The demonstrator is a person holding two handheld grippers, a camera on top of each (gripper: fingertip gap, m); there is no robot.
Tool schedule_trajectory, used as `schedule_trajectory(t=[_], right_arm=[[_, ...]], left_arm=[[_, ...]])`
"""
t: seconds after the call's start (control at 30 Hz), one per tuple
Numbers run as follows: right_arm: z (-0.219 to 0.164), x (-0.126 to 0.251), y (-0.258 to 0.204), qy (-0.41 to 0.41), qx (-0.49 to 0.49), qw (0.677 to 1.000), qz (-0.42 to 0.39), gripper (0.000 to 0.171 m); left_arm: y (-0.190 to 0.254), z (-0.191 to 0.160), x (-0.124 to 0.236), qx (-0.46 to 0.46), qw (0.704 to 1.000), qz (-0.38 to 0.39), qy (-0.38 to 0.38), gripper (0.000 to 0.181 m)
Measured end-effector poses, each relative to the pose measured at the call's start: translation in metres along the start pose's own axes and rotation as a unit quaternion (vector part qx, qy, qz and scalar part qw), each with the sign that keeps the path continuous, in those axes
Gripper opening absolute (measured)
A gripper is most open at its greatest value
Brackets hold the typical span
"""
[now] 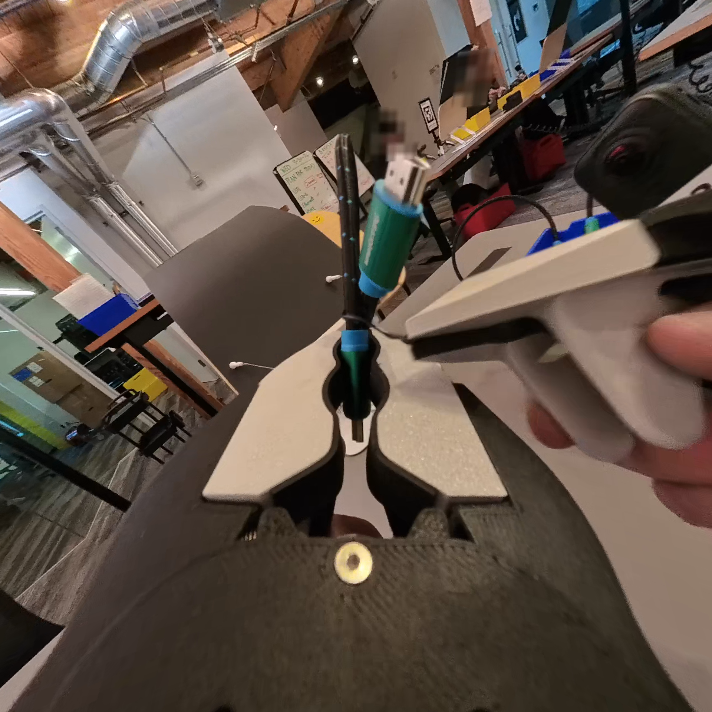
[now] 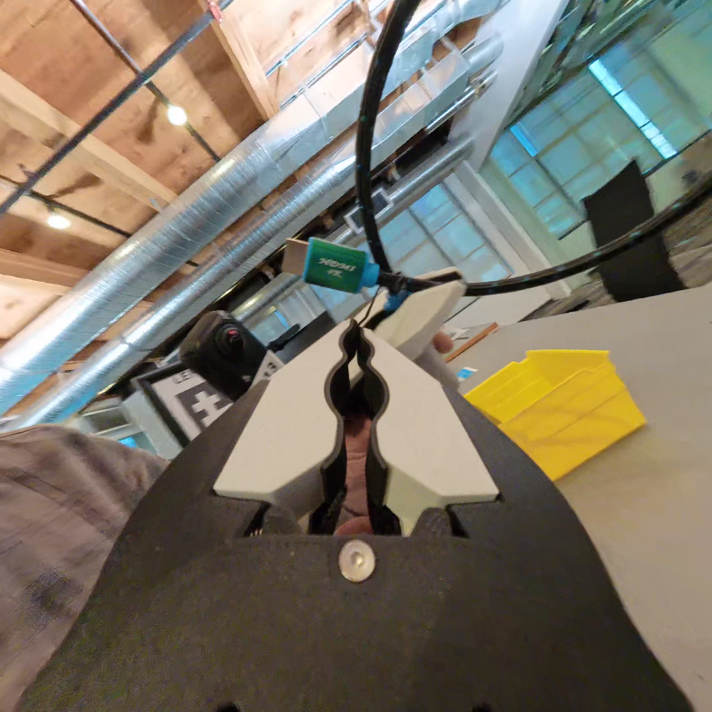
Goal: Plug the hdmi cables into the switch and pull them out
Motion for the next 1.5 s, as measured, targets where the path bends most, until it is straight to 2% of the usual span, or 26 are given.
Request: schedule_trajectory(t=[0.1, 0.27, 0.43, 0.53, 0.67, 0.73, 0.9, 1.0, 1.07, 1.17, 1.23, 1.37, 1.4, 1.5], right_arm=[[0.0, -0.001, -0.01, -0.024, 0.031, 0.999, 0.019, 0.0], [0.01, 0.005, -0.024, -0.079, 0.153, 0.985, -0.015, 0.0], [0.052, 0.043, -0.036, -0.091, 0.255, 0.956, -0.116, 0.0], [0.072, 0.078, -0.048, -0.128, 0.331, 0.912, -0.205, 0.0], [0.086, 0.146, -0.055, -0.193, 0.396, 0.821, -0.363, 0.0], [0.084, 0.182, -0.054, -0.233, 0.393, 0.779, -0.429, 0.0], [0.078, 0.259, -0.049, -0.277, 0.35, 0.704, -0.553, 0.0], [0.058, 0.29, -0.031, -0.308, 0.276, 0.721, -0.556, 0.0], [0.045, 0.311, -0.011, -0.325, 0.228, 0.716, -0.575, 0.0], [0.026, 0.342, 0.018, -0.357, 0.17, 0.676, -0.622, 0.037], [0.023, 0.349, 0.023, -0.365, 0.164, 0.661, -0.634, 0.045], [0.048, 0.336, 0.004, -0.35, 0.231, 0.631, -0.653, 0.042], [0.056, 0.322, -0.004, -0.338, 0.263, 0.637, -0.641, 0.039], [0.07, 0.255, -0.025, -0.302, 0.358, 0.684, -0.559, 0.037]], left_arm=[[-0.011, -0.001, -0.001, 0.012, 1.0, 0.016, -0.005, 0.007], [-0.031, -0.004, 0.001, 0.041, 0.999, 0.03, -0.011, 0.007], [-0.034, -0.007, -0.001, 0.051, 0.998, 0.019, -0.021, 0.007], [-0.032, -0.007, -0.003, 0.047, 0.999, 0.011, -0.024, 0.007], [-0.026, -0.007, -0.004, 0.031, 0.999, -0.009, -0.034, 0.007], [-0.023, -0.008, -0.006, 0.035, 0.999, -0.019, -0.035, 0.007], [-0.013, -0.011, -0.011, 0.033, 0.997, -0.041, -0.051, 0.007], [-0.007, -0.012, -0.013, 0.027, 0.997, -0.05, -0.058, 0.007], [-0.003, -0.014, -0.015, 0.025, 0.996, -0.061, -0.066, 0.007], [0.002, -0.019, -0.018, 0.031, 0.994, -0.078, -0.077, 0.007], [0.005, -0.022, -0.02, 0.036, 0.992, -0.086, -0.082, 0.007], [0.009, -0.026, -0.025, 0.051, 0.99, -0.104, -0.083, 0.007], [0.011, -0.026, -0.026, 0.054, 0.989, -0.111, -0.08, 0.008], [0.018, -0.026, -0.026, 0.05, 0.987, -0.134, -0.077, 0.008]])
Point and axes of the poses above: each gripper's, where its closed fingertips meet, x back along the fingers, z out of its top, y = z × x across the jaws, the point moved 5 cm from there along x, back along the fingers, and after that the axes turned 7 degrees about -y, right-handed, at the moved point
